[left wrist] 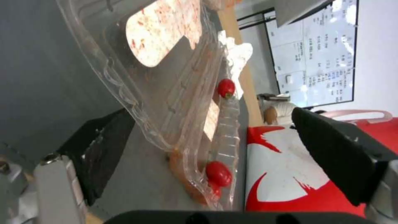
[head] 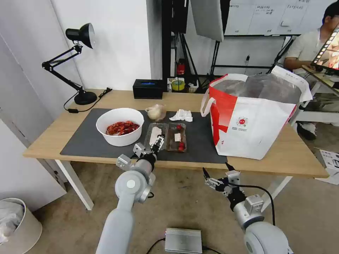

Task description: Pick up the trash from the table and place it into the takeout bag.

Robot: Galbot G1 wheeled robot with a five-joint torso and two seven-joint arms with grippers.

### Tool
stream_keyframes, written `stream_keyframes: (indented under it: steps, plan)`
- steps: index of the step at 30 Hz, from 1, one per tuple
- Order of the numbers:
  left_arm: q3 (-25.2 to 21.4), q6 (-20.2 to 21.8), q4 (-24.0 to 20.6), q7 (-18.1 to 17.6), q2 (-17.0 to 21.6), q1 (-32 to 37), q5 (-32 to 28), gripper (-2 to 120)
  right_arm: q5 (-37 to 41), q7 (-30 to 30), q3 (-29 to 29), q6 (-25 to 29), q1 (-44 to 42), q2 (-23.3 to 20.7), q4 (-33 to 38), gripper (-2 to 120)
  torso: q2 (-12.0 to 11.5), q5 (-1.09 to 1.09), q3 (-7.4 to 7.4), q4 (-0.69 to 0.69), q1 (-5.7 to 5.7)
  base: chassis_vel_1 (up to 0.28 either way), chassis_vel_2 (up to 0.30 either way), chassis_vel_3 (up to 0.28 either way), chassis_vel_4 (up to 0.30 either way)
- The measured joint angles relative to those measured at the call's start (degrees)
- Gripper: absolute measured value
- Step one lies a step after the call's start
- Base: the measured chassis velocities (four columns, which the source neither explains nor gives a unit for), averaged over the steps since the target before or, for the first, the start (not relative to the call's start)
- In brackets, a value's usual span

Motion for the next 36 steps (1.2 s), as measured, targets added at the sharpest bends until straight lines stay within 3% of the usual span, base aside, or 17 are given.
stream_keyframes:
  steps: [15, 36]
  plan:
    - [0.4, -0.3, -1.6, 4.2, 1.0, 0.0, 0.6, 100, -0.8, -0.1, -0.5, 0.1, 0.1, 0.2, -0.2, 100, 0.0, 0.0, -0.01, 0.0, 0.0, 0.0, 0.0, 0.0, 0.0]
    - [2.0, -0.6, -2.8, 6.9, 1.1, -0.5, 1.3, 100, -1.0, -0.1, 0.1, 0.4, -0.5, 0.1, 0.4, 100, 0.0, 0.0, 0.0, 0.0, 0.0, 0.0, 0.0, 0.0, 0.0]
